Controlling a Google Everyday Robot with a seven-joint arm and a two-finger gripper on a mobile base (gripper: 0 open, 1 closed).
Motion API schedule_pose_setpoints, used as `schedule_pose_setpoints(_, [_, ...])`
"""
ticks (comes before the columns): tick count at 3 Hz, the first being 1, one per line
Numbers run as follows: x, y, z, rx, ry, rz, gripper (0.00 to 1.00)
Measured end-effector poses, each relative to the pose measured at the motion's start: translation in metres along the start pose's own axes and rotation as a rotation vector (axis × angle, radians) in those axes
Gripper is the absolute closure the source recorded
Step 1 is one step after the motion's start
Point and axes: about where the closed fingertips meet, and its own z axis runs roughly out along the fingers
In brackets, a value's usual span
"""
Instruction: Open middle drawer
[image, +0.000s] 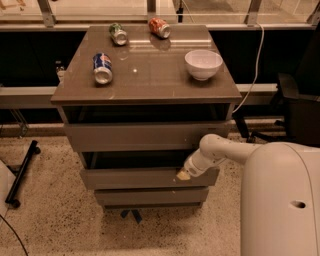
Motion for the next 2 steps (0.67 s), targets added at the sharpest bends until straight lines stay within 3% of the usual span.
schedule_pose_setpoints(2, [-0.0010, 0.0006, -0.0013, -0.001, 0.000, 0.000, 0.31])
